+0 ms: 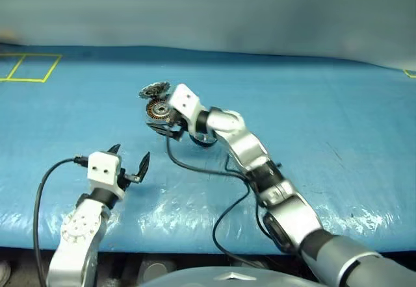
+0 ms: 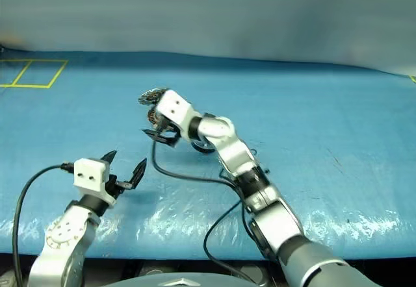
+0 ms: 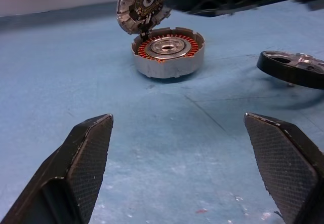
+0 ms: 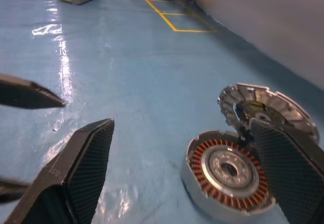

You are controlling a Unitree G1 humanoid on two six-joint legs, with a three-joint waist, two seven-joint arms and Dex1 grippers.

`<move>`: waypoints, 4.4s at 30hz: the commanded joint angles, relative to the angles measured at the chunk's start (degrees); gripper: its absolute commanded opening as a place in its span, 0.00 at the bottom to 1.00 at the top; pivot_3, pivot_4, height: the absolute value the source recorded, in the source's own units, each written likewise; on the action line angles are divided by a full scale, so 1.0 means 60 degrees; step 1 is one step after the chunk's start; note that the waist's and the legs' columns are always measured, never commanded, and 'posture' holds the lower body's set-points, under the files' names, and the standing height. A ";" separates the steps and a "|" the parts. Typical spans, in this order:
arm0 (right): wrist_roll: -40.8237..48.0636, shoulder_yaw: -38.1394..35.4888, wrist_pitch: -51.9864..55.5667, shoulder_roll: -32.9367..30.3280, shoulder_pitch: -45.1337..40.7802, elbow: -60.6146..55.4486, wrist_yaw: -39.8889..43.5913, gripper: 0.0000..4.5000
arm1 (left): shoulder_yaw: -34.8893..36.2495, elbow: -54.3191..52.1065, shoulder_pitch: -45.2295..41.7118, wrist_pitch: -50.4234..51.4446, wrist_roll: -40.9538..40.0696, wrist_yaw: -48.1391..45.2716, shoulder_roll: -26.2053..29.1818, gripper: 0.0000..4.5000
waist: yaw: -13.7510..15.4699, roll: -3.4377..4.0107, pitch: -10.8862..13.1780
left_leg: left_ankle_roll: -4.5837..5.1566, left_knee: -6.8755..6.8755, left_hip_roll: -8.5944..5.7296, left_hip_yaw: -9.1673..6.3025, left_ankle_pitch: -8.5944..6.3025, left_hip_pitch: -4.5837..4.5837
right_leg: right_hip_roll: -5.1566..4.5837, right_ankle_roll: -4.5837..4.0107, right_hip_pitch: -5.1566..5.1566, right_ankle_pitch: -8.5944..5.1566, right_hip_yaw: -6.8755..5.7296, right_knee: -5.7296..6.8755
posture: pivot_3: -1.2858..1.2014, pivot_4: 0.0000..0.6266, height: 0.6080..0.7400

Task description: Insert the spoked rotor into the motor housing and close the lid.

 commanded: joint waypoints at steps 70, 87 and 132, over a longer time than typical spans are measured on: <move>0.0093 0.0100 -0.0941 -0.1622 0.8613 -0.5963 -0.3747 1.00 | -0.6939 1.6720 -1.5603 -0.2282 0.7189 -0.9539 0.0338 0.98 | -0.0076 -0.0127 0.0064 | -0.0003 0.0043 0.0003 -0.0004 0.0024 -0.0034 | 0.0018 0.0057 -0.0016 -0.0026 0.0012 0.0028 | 0.52 0.24 1.00; -0.0011 0.0147 -0.0973 -0.1506 0.8669 -0.5972 -0.4039 1.00 | -0.6722 1.6784 -1.5159 -0.2087 0.7168 -0.9333 0.0074 0.98 | -0.0060 -0.0126 0.0063 | 0.0007 0.0063 0.0001 -0.0007 0.0032 0.0005 | 0.0018 0.0071 0.0025 -0.0018 0.0011 0.0045 | 0.52 0.24 1.00; -0.0075 0.0222 -0.0784 -0.1660 0.8504 -0.5705 -0.3948 1.00 | -0.6730 1.6815 -1.5046 -0.2148 0.7527 -0.8870 -0.0056 0.98 | -0.0074 -0.0126 0.0063 | 0.0011 0.0076 -0.0001 -0.0007 0.0035 -0.0002 | 0.0018 0.0076 0.0021 -0.0014 0.0012 0.0057 | 0.52 0.24 1.00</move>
